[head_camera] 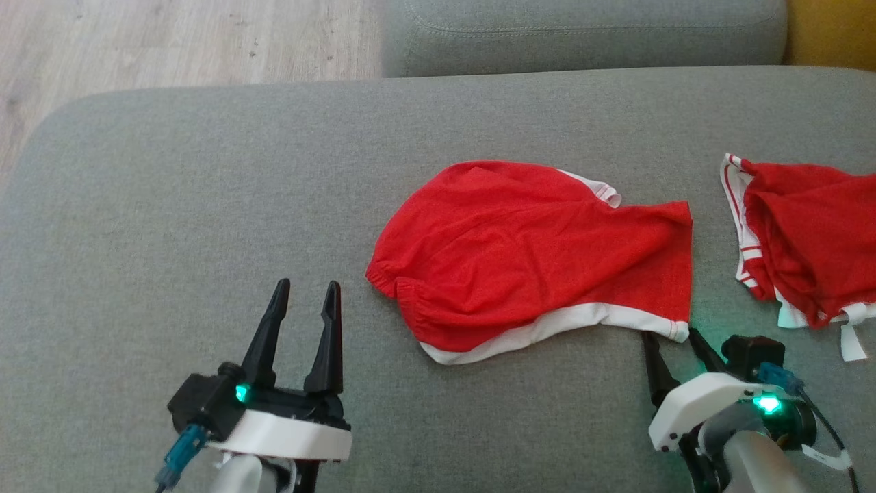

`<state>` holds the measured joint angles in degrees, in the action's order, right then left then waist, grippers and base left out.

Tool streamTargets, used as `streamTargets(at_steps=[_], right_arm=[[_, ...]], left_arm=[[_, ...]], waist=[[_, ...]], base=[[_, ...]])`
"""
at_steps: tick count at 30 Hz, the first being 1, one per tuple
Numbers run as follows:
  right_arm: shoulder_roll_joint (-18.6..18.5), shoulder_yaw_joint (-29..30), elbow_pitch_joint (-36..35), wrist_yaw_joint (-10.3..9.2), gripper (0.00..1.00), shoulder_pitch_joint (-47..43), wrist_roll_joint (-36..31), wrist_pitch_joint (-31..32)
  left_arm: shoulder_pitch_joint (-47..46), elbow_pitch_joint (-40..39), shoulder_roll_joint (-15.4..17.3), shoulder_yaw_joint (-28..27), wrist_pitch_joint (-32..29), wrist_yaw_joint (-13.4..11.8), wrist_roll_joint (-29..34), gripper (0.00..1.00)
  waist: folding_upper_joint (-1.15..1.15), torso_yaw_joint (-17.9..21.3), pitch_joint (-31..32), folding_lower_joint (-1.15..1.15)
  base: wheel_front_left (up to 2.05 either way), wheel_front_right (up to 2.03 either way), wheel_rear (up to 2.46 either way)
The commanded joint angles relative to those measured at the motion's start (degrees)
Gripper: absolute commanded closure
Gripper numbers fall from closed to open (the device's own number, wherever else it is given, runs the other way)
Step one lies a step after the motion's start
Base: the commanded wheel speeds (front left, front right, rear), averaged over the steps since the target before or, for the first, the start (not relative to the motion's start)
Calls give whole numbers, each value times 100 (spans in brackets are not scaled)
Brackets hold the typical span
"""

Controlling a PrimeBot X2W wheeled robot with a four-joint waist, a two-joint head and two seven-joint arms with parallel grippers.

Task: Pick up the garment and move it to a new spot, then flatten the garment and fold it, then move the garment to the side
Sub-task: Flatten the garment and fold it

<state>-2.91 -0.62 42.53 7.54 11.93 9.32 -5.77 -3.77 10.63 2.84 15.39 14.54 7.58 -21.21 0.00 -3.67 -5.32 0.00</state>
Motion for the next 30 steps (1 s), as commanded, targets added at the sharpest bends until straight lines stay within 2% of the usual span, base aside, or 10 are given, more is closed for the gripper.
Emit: streamTargets(at_steps=[1,12,13,14,15,21,30], right_arm=[[2,-228,134,-5,0,81,45,-48],[2,-447,701,-5,0,288,217,-187],[2,-479,729,-5,44,306,238,-201],[2,-515,749,-5,82,325,258,-220],[2,-529,763,-5,100,346,262,-250],[-18,-156,802,-5,100,499,40,-425],[-499,699,818,-5,100,764,-445,-274]], left_arm=[[-282,-191,4,-146,46,-9,-27,0],[-288,-192,4,-159,46,-9,-30,0],[-288,-189,4,-157,46,-9,-32,0],[-288,-185,4,-156,46,-9,-32,0],[-286,-181,4,-157,46,-9,-32,0],[-261,-149,4,-164,46,-9,-11,0],[-192,-20,4,34,46,-9,196,0]], waist=[[0,-20,-14,0],[0,-19,-20,0],[0,-15,-20,0],[0,-11,-18,0],[0,-6,-14,0],[0,37,17,0],[0,98,46,0]], base=[[0,0,0],[0,0,0],[0,0,0],[0,0,0],[0,0,0],[0,0,0],[0,0,0]])
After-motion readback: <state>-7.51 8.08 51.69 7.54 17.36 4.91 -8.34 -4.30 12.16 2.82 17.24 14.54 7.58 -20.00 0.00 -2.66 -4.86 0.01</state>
